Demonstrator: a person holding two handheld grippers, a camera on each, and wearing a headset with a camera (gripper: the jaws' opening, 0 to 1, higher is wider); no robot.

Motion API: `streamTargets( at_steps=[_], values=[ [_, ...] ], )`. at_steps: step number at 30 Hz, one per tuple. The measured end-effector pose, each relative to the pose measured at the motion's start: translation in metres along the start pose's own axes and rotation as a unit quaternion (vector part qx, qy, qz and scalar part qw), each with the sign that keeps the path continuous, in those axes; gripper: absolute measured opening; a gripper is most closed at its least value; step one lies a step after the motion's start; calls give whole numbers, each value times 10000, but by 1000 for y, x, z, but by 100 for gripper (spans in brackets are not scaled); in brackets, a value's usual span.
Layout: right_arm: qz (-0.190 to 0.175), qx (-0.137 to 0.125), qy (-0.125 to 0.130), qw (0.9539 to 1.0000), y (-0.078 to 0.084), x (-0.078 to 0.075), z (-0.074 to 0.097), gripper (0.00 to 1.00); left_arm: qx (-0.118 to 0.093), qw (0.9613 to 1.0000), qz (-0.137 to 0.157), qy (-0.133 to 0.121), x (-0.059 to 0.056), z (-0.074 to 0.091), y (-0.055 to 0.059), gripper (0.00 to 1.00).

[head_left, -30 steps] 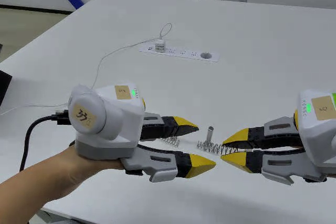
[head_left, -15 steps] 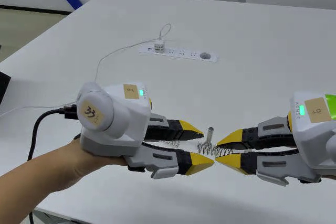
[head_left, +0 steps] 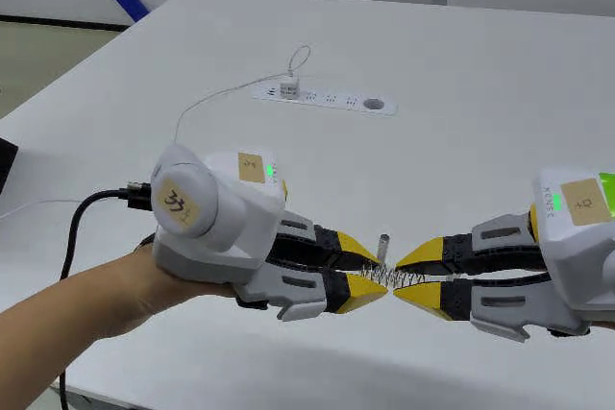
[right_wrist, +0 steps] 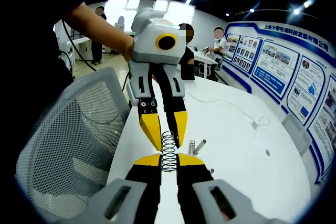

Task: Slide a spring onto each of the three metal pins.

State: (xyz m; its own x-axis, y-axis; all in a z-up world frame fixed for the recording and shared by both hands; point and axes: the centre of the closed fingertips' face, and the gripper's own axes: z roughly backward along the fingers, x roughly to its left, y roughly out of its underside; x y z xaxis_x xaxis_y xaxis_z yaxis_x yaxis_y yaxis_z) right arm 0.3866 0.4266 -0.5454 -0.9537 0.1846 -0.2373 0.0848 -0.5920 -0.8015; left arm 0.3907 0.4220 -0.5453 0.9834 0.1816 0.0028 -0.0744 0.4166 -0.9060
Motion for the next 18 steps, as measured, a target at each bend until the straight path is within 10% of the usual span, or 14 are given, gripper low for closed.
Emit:
streamTargets(
  at_steps=[18],
  values=[
    [157,48,-98,9998,0,3,5,11,74,9956,-934,60,-6,-2,-4,10]
  ],
)
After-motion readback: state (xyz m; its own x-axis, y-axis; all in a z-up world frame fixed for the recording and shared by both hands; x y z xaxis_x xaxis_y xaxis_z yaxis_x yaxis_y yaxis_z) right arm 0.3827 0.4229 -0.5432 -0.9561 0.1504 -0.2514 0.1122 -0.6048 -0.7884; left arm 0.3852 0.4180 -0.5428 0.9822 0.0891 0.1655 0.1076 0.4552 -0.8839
